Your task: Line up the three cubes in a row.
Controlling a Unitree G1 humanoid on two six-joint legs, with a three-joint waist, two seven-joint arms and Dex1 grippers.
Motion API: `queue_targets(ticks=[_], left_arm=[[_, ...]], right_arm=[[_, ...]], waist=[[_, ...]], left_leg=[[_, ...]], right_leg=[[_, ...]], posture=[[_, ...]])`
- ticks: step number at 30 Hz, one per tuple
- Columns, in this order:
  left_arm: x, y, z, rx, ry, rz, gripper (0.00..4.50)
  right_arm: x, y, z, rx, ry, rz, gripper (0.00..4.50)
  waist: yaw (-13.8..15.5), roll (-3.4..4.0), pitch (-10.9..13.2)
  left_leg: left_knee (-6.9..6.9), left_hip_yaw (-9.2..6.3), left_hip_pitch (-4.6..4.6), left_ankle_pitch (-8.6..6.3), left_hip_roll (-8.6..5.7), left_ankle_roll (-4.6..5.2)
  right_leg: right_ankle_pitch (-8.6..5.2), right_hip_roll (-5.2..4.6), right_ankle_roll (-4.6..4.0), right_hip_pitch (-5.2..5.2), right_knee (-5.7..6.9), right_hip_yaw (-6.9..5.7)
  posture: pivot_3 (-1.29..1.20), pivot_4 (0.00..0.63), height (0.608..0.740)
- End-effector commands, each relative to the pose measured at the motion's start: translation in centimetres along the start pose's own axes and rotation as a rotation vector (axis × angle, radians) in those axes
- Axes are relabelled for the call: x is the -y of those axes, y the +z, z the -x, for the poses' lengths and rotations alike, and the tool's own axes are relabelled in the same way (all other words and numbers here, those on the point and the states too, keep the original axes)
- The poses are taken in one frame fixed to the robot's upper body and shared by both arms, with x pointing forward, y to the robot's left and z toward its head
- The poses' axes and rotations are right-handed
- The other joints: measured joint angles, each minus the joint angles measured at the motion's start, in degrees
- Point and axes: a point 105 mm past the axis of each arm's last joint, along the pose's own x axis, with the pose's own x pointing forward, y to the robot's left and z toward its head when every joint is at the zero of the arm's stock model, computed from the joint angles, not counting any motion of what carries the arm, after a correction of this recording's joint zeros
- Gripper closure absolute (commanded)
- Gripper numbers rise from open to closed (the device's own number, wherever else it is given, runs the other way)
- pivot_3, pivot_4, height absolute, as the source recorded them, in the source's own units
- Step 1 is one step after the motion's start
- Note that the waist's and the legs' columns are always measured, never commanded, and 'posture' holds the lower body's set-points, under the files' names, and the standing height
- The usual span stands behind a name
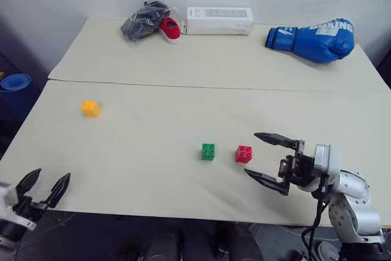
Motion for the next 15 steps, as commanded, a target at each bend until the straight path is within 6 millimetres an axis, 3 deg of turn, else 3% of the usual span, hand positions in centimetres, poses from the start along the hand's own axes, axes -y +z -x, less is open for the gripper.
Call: queue_targets(ticks=[1,5,9,15], left_arm=[[-0.3,2.3,-0.9,0.108,0.073,-0.016,0.05],[0.3,4.7,-6.1,0.137,0.099,-0.013,0.05],[2.3,6.5,-12.0,0.111,0.032,-0.011,0.05],[1.9,7.0,-17.4,0.096,0.132,-0.064,0.05]], right_arm=[[0.0,0.8,-0.3,0.040,0.008,0.032,0.00],[0.0,1.2,-0.9,0.064,0.013,0.011,0.00],[0.2,1.5,-1.7,0.061,-0.009,0.025,0.00],[0.2,1.7,-2.5,0.052,-0.032,0.036,0.00]], waist=[[0.00,-0.01,0.00],[0.23,-0.09,-0.05],[0.09,-0.14,-0.09],[-1.23,-0.20,-0.13]], left_leg=[[0.00,0.00,0.00,0.00,0.00,0.00],[0.00,-0.02,0.01,0.03,0.01,-0.03],[0.00,0.00,0.01,0.07,-0.01,-0.08],[-0.04,0.33,0.03,0.10,-0.02,-0.06]], right_leg=[[0.00,0.00,0.00,0.00,0.00,0.00],[0.00,0.00,0.00,-0.01,0.11,-0.02],[0.00,0.04,0.00,-0.01,0.36,-0.03],[0.00,0.19,0.01,-0.11,0.38,-0.02]], posture=[[0.00,0.150,0.740],[0.00,0.150,0.740],[0.00,0.150,0.740],[0.00,0.150,0.740]])
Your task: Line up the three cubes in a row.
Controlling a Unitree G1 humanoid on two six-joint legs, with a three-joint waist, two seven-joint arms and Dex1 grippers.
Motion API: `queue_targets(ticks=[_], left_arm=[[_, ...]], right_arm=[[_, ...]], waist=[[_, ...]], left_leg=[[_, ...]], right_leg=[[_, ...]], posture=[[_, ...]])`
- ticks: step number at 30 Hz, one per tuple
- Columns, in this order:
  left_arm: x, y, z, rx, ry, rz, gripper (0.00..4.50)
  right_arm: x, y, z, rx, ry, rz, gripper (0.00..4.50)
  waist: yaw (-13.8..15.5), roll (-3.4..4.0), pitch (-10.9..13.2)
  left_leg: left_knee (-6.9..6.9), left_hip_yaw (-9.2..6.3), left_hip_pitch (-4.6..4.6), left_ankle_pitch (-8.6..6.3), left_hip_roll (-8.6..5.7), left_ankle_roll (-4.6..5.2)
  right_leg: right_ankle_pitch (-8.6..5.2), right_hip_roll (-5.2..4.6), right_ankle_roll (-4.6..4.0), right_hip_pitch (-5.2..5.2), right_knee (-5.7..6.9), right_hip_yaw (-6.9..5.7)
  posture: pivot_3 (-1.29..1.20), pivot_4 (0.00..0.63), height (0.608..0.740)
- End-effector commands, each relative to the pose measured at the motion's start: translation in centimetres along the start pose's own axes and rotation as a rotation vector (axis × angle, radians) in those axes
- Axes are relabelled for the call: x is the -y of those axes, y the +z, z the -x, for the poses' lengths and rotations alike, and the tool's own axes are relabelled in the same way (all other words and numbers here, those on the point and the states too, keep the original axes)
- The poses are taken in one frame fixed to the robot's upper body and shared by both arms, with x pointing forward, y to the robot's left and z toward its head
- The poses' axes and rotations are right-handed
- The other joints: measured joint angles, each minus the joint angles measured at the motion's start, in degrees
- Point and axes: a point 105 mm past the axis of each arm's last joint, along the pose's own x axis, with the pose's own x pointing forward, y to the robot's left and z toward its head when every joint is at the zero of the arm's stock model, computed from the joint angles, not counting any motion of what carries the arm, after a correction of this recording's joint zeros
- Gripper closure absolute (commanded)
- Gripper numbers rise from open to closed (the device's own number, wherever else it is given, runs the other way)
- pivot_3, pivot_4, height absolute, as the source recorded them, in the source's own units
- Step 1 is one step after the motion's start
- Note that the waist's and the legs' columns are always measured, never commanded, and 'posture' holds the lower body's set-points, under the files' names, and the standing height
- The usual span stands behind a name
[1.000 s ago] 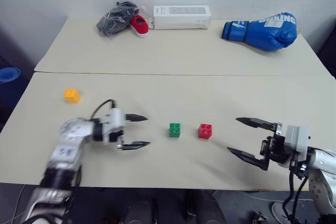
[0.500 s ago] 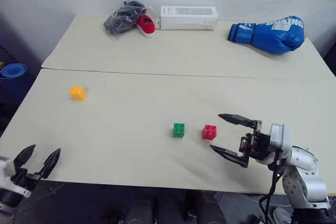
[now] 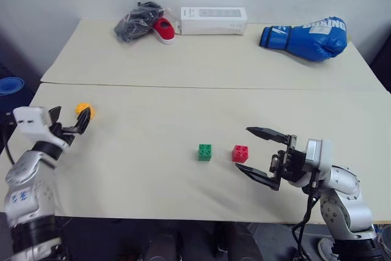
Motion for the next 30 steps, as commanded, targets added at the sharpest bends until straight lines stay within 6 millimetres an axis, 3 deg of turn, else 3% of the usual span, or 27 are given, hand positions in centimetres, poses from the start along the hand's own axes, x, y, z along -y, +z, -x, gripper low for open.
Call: queue_targets(ticks=[1,9,12,19,20,24,27,30], left_arm=[[-1.4,0.3,-1.4,0.012,0.103,-0.042,0.05],[-0.9,-0.8,-3.5,-0.003,0.150,0.013,0.05],[-0.7,-1.8,-3.5,-0.043,0.155,0.052,0.62],[0.4,-1.0,-3.2,0.006,0.104,0.045,2.82],[1.4,-0.2,-3.1,0.042,0.015,0.006,3.00],[6.8,2.0,-0.7,0.128,-0.510,-0.078,2.98],[10.0,2.0,3.0,0.089,-0.965,-0.167,2.98],[11.7,1.5,5.0,0.022,-1.265,-0.318,2.98]], right_arm=[[-0.1,1.1,-0.7,0.023,-0.001,0.046,0.00],[0.3,1.0,-0.7,0.003,-0.052,0.068,0.00],[0.2,0.8,-0.5,0.001,-0.066,0.072,0.00],[0.3,0.2,0.4,-0.003,-0.094,0.099,0.00],[0.3,0.2,0.5,-0.008,-0.093,0.101,0.00],[0.4,0.0,1.3,-0.034,-0.096,0.104,0.00],[0.5,-0.1,1.8,-0.055,-0.083,0.103,0.00],[0.7,0.0,2.4,-0.072,-0.071,0.100,0.00]], waist=[[-0.41,-0.05,-0.01],[-0.51,-0.12,-0.03],[-0.49,-0.12,-0.04],[-0.51,-0.13,-0.04],[-0.55,-0.13,-0.04],[-0.62,-0.13,-0.04],[-0.68,-0.11,-0.03],[-0.50,-0.03,0.00]], left_leg=[[0.00,0.02,-0.02,0.00,0.01,0.00],[0.00,0.01,-0.01,0.05,0.00,0.03],[0.00,0.01,0.00,0.06,0.00,0.03],[0.00,0.01,0.00,0.07,0.00,0.02],[0.00,0.01,0.00,0.07,0.00,0.02],[0.00,0.01,0.00,0.08,0.01,0.00],[0.04,0.02,0.00,0.08,0.01,-0.02],[0.05,0.02,0.00,0.09,0.02,-0.03]], right_leg=[[0.00,0.02,0.00,-0.03,-0.01,0.00],[0.01,-0.05,0.02,-0.01,0.01,0.00],[0.01,-0.04,0.02,-0.01,0.01,0.00],[0.01,-0.04,0.02,-0.01,0.02,0.00],[0.01,-0.04,0.02,-0.01,0.02,0.00],[0.01,-0.04,0.02,-0.02,0.02,0.01],[0.00,-0.04,-0.01,-0.03,0.03,0.01],[-0.02,-0.03,-0.03,-0.02,0.04,0.00]], posture=[[0.00,0.150,0.740],[0.00,0.150,0.740],[0.00,0.150,0.740],[0.00,0.150,0.740],[0.00,0.150,0.740],[0.00,0.150,0.740],[0.00,0.150,0.740],[0.00,0.150,0.740]])
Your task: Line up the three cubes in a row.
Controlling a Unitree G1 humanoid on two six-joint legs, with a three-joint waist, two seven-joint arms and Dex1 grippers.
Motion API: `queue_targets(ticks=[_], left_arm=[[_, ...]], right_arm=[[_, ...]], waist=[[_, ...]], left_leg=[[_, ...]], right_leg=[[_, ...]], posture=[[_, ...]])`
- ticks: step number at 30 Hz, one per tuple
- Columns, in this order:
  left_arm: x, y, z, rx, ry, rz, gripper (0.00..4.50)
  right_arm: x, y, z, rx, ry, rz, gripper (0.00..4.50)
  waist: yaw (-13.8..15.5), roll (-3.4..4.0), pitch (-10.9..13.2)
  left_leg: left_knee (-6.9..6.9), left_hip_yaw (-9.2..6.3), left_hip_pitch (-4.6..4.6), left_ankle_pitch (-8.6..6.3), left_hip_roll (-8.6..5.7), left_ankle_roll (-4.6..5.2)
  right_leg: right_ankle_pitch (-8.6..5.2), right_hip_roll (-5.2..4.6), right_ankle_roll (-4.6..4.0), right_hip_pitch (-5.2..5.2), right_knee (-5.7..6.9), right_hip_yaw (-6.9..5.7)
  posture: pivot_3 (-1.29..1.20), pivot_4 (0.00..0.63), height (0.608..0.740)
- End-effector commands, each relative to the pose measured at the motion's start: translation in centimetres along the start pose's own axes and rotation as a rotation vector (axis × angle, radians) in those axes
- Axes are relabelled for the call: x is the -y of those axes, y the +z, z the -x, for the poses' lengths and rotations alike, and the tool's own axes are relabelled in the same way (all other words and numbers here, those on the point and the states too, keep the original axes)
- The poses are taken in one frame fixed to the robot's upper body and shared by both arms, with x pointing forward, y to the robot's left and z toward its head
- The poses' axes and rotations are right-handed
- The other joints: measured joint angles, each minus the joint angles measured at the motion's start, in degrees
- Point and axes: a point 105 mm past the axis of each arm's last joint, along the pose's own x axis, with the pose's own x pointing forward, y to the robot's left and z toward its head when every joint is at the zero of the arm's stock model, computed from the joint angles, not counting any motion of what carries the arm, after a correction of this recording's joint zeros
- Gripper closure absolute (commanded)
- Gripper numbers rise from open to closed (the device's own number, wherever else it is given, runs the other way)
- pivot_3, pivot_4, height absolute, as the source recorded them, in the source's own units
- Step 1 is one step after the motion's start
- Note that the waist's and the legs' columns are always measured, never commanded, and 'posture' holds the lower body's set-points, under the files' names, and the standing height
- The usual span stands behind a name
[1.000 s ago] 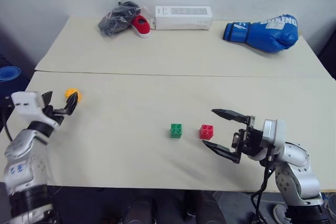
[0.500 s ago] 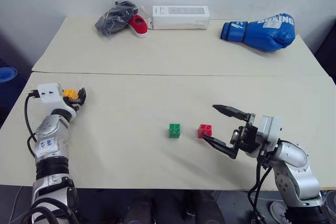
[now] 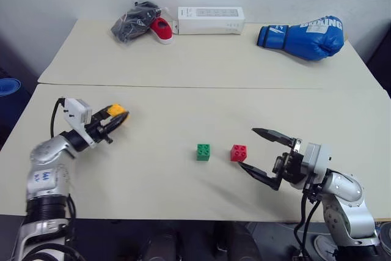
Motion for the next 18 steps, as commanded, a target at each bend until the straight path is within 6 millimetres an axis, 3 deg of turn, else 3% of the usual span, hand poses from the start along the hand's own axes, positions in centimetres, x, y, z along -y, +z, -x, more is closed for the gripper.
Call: queue_targets(ticks=[1,5,7,12,18], left_arm=[[3.4,0.5,-0.5,-0.082,-0.378,-0.127,2.98],[5.0,-0.5,-0.3,-0.165,-0.603,-0.151,2.98],[5.0,-1.3,-1.8,-0.173,-0.662,-0.167,2.98],[5.1,-3.0,-5.0,-0.162,-0.718,-0.175,2.98],[5.4,-3.5,-6.2,-0.138,-0.740,-0.159,2.98]], right_arm=[[0.5,0.8,0.8,0.008,0.002,0.029,0.00],[0.7,0.9,1.0,0.003,0.004,0.031,0.00],[0.8,0.8,1.0,-0.002,0.003,0.031,0.00],[0.6,1.0,0.8,-0.005,-0.007,0.030,0.00],[0.1,1.3,1.2,-0.025,-0.031,0.034,0.00]], waist=[[0.11,0.03,0.01],[-0.01,0.05,0.02],[0.04,0.05,0.02],[0.72,0.05,0.02],[0.31,0.04,0.03]], left_leg=[[0.00,0.00,0.01,0.00,-0.02,0.01],[0.00,0.00,-0.01,0.00,-0.01,0.00],[0.00,-0.01,-0.02,0.00,0.00,0.01],[0.04,0.00,-0.05,0.05,-0.12,0.14],[0.04,0.02,-0.13,0.04,-0.08,0.16]], right_leg=[[0.00,-0.01,0.00,0.01,0.00,0.01],[0.00,0.02,0.00,-0.01,0.00,0.01],[0.00,0.02,0.00,-0.01,0.01,0.01],[0.03,0.00,0.05,0.01,0.05,-0.01],[0.03,0.09,0.06,-0.06,0.02,-0.03]], posture=[[0.00,0.150,0.740],[0.00,0.150,0.740],[0.00,0.150,0.740],[0.00,0.150,0.740],[0.00,0.150,0.740]])
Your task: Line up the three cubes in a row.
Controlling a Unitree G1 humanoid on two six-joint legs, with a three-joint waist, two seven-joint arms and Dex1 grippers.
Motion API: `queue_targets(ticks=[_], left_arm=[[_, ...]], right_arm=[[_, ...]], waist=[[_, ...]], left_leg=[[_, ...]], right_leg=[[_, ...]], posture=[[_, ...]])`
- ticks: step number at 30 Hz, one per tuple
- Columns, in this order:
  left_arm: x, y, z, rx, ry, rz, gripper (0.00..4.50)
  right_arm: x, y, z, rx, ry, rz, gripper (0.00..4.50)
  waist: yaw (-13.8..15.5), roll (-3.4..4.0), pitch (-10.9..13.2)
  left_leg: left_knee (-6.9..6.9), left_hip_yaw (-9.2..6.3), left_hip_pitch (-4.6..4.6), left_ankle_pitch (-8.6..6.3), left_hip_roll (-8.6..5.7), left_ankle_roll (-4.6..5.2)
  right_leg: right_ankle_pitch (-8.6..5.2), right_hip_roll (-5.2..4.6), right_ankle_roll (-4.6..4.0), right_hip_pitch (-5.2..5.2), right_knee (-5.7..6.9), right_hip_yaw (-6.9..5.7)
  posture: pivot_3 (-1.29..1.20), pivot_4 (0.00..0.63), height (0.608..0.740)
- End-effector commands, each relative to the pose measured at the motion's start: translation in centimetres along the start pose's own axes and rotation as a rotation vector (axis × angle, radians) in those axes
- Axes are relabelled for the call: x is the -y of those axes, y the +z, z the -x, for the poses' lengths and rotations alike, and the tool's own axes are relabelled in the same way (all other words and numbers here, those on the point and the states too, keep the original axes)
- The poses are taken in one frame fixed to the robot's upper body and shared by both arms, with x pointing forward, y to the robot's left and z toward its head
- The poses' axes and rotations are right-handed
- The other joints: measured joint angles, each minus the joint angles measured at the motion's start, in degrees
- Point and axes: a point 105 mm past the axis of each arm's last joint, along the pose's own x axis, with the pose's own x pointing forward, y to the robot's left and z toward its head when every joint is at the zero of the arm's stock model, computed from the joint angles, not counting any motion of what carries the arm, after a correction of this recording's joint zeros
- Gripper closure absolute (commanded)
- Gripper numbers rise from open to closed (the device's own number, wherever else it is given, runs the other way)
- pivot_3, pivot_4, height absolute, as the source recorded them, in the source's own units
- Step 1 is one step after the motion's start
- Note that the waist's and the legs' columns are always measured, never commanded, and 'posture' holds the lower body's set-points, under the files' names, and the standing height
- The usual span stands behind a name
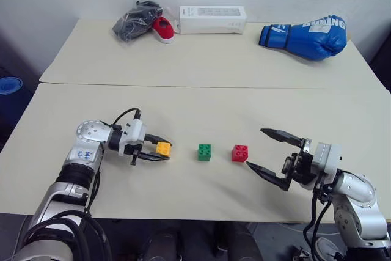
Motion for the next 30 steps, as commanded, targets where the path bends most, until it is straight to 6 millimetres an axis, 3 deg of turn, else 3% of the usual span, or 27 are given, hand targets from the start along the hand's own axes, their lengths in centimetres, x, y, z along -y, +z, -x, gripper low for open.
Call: queue_targets(ticks=[1,8,14,16,19,24,27,30], left_arm=[[0.7,0.3,0.1,0.004,-0.110,-0.022,2.98],[1.0,-0.5,0.5,-0.025,-0.121,0.037,2.98],[-0.1,0.1,1.8,-0.014,-0.021,-0.020,1.12],[0.6,0.6,3.7,-0.033,0.001,-0.039,0.56],[1.5,0.8,6.8,-0.078,0.101,-0.020,0.56],[3.3,1.2,12.0,-0.162,0.346,0.044,0.56],[4.5,1.4,13.7,-0.190,0.433,0.065,0.56],[5.4,1.4,14.3,-0.190,0.513,0.097,0.56]], right_arm=[[0.0,1.3,0.2,0.003,-0.007,0.051,0.00],[0.2,1.1,1.0,-0.028,-0.015,0.045,0.00],[1.4,1.2,1.7,-0.058,0.007,0.065,0.00],[1.7,1.4,2.3,-0.079,0.042,0.047,0.00],[2.1,1.7,3.4,-0.156,0.136,0.054,0.00],[4.7,2.7,5.5,-0.347,0.247,0.133,0.00],[5.7,3.3,6.0,-0.403,0.281,0.160,0.00],[6.1,3.2,6.2,-0.408,0.303,0.153,0.00]], waist=[[-0.09,0.00,0.00],[-0.26,0.00,0.00],[-0.32,-0.01,0.00],[-0.39,-0.01,0.01],[-0.76,0.01,0.02],[-0.76,0.21,0.13],[-0.21,0.25,0.16],[0.35,0.28,0.17]], left_leg=[[0.01,0.00,0.00,0.01,-0.01,0.01],[0.13,-0.06,0.02,0.00,0.00,0.02],[0.14,-0.06,0.00,-0.01,0.01,0.02],[0.14,-0.08,0.00,-0.01,0.01,0.02],[0.12,-0.07,-0.01,-0.03,0.08,-0.01],[0.12,-0.10,0.03,-0.07,0.11,0.02],[0.17,-0.16,0.05,-0.10,0.11,0.03],[0.16,-0.23,0.02,-0.14,0.13,-0.04]], right_leg=[[0.00,0.00,0.00,0.00,0.03,0.00],[0.00,-0.12,0.00,0.05,0.08,0.01],[0.00,-0.10,0.00,0.04,0.08,0.00],[0.00,-0.12,0.00,0.04,0.07,-0.01],[0.00,-0.10,-0.01,0.00,0.04,0.01],[-0.01,-0.16,-0.02,0.05,-0.01,0.01],[-0.01,-0.24,-0.02,0.07,-0.22,0.01],[-0.02,-0.26,-0.03,0.08,-0.31,0.00]], posture=[[0.00,0.150,0.740],[0.00,0.150,0.740],[0.00,0.150,0.740],[0.00,0.150,0.740],[0.00,0.150,0.740],[0.00,0.150,0.740],[0.00,0.150,0.740],[0.00,0.150,0.740]])
